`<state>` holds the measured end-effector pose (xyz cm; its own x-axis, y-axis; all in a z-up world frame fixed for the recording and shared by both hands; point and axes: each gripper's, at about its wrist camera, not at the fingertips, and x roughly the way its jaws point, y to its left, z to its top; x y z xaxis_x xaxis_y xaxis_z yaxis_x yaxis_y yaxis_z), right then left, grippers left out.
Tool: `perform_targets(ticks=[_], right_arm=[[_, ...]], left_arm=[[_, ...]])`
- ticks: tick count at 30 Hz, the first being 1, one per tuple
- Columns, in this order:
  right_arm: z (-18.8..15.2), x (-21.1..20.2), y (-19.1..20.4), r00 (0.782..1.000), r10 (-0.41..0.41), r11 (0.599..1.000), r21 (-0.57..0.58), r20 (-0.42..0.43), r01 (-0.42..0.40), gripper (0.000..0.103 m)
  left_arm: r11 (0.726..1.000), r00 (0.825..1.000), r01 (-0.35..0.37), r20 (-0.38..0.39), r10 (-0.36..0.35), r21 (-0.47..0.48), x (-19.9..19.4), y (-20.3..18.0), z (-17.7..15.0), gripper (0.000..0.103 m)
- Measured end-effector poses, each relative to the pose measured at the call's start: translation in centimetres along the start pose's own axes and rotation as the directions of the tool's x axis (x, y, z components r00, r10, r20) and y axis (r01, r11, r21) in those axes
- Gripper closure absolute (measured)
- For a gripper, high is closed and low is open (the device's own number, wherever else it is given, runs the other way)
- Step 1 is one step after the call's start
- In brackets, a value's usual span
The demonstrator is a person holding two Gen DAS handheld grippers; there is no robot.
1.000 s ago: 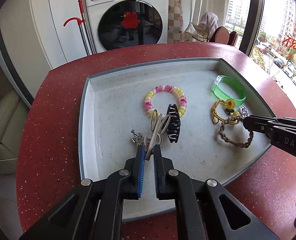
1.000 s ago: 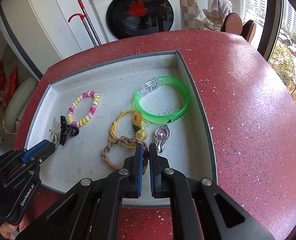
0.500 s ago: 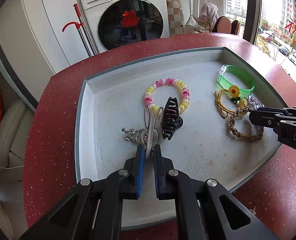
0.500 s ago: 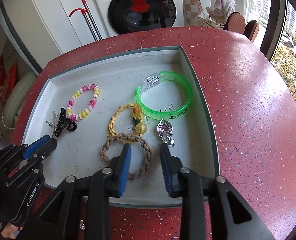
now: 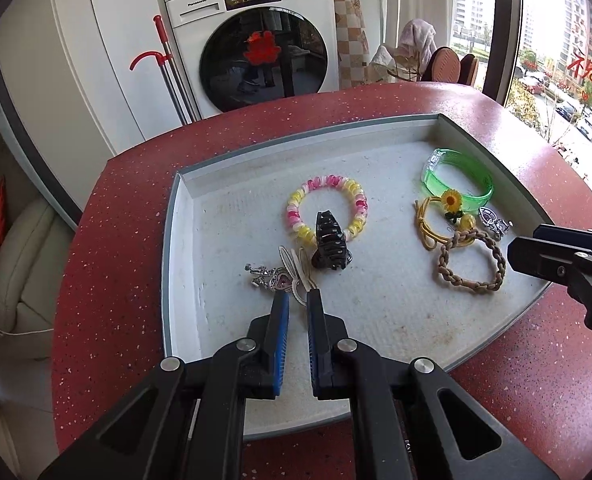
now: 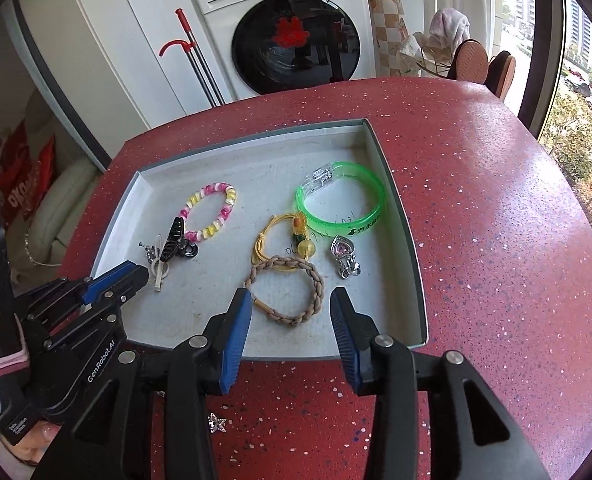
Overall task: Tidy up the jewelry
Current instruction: 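Open the right tool to drop the braided bracelet while the left tool releases the bow clip, then move the left tool to the silver star hair clip while the right tool approaches the brown coil hair tie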
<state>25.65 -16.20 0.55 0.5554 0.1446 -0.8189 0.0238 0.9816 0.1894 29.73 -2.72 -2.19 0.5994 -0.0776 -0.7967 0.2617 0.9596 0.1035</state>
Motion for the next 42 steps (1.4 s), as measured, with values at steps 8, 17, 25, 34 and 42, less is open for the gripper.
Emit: perform_targets(ticks=[8,17,25,34,42], right_arm=[[-1.1,-1.2,0.3,1.000,0.014,1.000,-0.001,0.001,-0.014,0.058],[-2.3,-2.2,0.5,1.000,0.024,1.000,0.007,0.002,-0.024,0.055],[-3.5,-3.1,0.3,1.000,0.019,1.000,0.010,-0.005,-0.019,0.052],[-6.2,-5.1,0.4,0.999,0.035,0.999,-0.005,-0.010,-0.035,0.022],[-9.5,-6.5,-0.1,0.998,0.065,0.997,0.033,-0.017,-0.065,0.013]], left_arm=[[1.000,1.000,-0.006,0.020,0.006,0.000,-0.9,-0.1,0.1,0.076],[1.000,0.999,0.001,0.034,-0.001,-0.018,-2.2,0.3,0.2,0.076],[0.999,0.995,-0.027,0.100,0.031,-0.044,-4.2,0.8,-0.3,0.000],[0.997,0.994,-0.029,0.099,0.035,-0.070,-6.3,1.3,-2.4,0.000],[0.998,0.996,-0.004,0.087,0.009,-0.059,-8.6,0.9,-6.4,0.000]])
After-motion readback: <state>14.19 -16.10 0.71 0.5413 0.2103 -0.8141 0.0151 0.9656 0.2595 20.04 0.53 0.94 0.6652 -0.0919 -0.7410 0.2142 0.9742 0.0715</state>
